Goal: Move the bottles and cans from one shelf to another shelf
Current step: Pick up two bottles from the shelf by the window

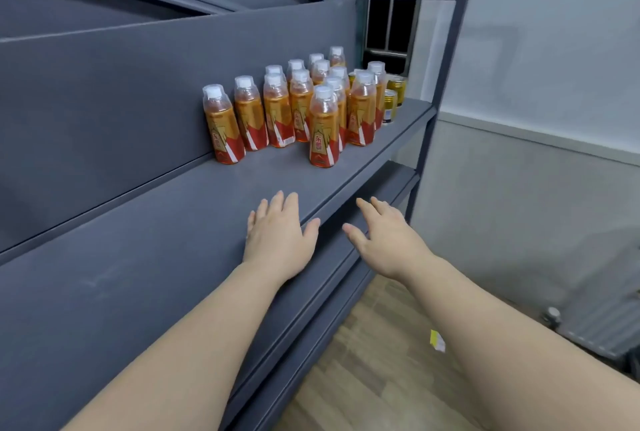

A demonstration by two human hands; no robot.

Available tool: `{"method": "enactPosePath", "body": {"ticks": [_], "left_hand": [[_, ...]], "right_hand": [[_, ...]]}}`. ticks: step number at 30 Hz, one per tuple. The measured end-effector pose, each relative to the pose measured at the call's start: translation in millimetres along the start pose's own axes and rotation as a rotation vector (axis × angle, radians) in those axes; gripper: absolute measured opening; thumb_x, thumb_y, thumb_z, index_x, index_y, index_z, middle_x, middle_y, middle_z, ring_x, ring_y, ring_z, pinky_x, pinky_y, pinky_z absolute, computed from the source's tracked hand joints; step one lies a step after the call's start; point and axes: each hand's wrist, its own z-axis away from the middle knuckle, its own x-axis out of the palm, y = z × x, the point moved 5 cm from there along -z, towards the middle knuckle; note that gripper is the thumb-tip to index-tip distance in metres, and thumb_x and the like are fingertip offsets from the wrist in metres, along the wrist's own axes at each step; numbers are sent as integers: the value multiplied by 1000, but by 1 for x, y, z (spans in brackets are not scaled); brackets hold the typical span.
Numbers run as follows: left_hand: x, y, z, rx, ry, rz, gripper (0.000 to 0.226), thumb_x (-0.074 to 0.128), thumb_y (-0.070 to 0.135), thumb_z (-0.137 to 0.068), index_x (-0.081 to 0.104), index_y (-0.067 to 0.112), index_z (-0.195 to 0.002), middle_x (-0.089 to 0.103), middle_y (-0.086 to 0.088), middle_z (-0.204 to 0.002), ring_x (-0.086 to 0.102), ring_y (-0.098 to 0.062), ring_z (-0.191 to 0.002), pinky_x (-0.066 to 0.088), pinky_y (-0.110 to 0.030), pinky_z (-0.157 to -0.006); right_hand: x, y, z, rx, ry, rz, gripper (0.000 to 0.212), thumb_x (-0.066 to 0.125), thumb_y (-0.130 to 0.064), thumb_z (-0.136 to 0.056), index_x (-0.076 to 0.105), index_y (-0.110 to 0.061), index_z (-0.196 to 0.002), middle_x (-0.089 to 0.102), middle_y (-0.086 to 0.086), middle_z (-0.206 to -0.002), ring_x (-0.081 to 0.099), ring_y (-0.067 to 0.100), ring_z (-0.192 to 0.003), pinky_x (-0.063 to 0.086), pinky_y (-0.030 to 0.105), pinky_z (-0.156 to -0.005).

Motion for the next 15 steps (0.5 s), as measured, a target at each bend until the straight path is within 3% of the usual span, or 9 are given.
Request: {"method": "enactPosePath", "body": {"ticks": [15], "left_hand": [[7, -30, -136, -61, 27, 60, 71, 40, 52, -101, 19, 14, -157, 19, -9, -165, 16, -31, -151, 14, -46, -123]], "right_hand": [[-10, -2, -143, -3, 1, 17, 71, 36, -53, -103, 11, -20, -160, 11, 8, -167, 7, 26, -154, 13, 39, -123]]}}
